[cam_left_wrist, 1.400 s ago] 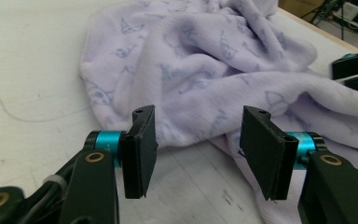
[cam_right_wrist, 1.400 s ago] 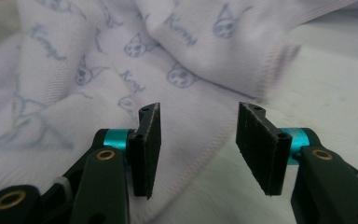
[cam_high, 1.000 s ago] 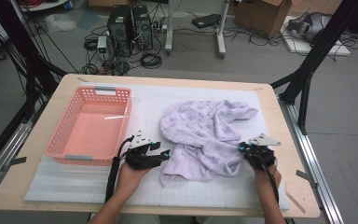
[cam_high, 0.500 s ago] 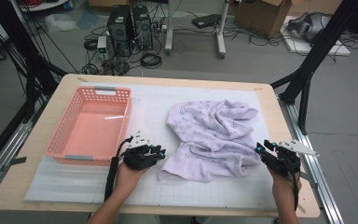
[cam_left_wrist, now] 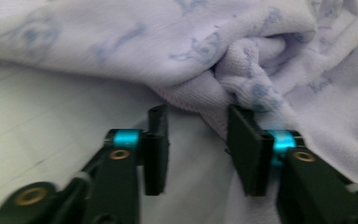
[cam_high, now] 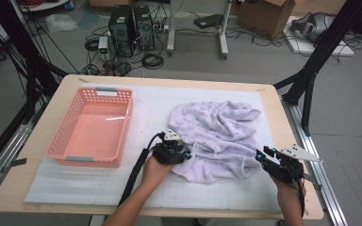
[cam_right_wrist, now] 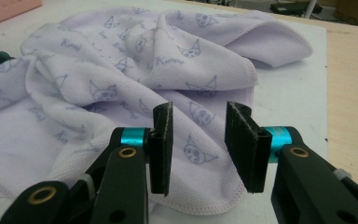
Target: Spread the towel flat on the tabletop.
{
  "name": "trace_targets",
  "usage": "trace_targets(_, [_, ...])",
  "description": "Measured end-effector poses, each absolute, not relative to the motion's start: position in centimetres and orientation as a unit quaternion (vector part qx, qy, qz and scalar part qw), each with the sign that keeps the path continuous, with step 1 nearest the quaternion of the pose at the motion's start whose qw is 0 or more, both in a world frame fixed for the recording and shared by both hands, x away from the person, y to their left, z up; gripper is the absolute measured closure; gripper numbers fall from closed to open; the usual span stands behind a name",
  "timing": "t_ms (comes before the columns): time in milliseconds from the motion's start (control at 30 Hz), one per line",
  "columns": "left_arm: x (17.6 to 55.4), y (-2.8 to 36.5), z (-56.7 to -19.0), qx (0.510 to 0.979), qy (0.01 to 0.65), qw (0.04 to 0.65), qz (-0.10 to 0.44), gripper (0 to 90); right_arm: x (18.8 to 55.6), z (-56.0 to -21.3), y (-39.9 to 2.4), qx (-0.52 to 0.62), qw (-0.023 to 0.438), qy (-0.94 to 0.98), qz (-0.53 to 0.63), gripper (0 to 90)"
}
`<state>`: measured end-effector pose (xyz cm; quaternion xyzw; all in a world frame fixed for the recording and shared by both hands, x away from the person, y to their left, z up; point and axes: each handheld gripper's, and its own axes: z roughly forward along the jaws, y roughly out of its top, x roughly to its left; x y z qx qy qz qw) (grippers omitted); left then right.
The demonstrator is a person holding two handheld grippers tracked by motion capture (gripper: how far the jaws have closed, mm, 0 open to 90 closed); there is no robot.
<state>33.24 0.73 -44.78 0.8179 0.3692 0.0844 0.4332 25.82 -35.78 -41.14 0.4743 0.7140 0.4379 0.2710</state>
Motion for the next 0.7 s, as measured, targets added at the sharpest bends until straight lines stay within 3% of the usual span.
trace_targets(67, [33.1, -0.1, -44.8, 0.822, 0.36, 0.432, 0.085, 49.0, 25.9, -41.2, -35.8, 0.475, 0.269, 0.714, 0.439, 61.7])
trace_targets(167, [32.9, -1.1, -44.9, 0.825, 0.352, 0.435, 0.085, 48.5, 26.1, -41.4, -35.9, 0.475, 0.265, 0.716, 0.438, 61.7])
trace_targets(233, [32.7, -1.6, -45.0, 0.827, 0.34, 0.44, 0.079, 56.7, 26.1, -41.5, -35.9, 0.475, 0.262, 0.716, 0.439, 61.7])
trace_targets(300, [32.5, -1.8, -45.0, 0.828, 0.329, 0.449, 0.07, 75.2, 26.1, -41.5, -35.9, 0.476, 0.259, 0.717, 0.439, 61.7])
trace_targets(367, [32.6, -1.4, -44.8, 0.829, 0.327, 0.448, 0.067, 81.9, 26.1, -41.5, -35.9, 0.475, 0.259, 0.716, 0.44, 61.7])
trace_targets(700, [32.6, 6.9, -43.6, 0.773, 0.416, 0.457, 0.144, 82.8, 26.3, -42.0, -35.7, 0.479, 0.238, 0.721, 0.441, 60.6])
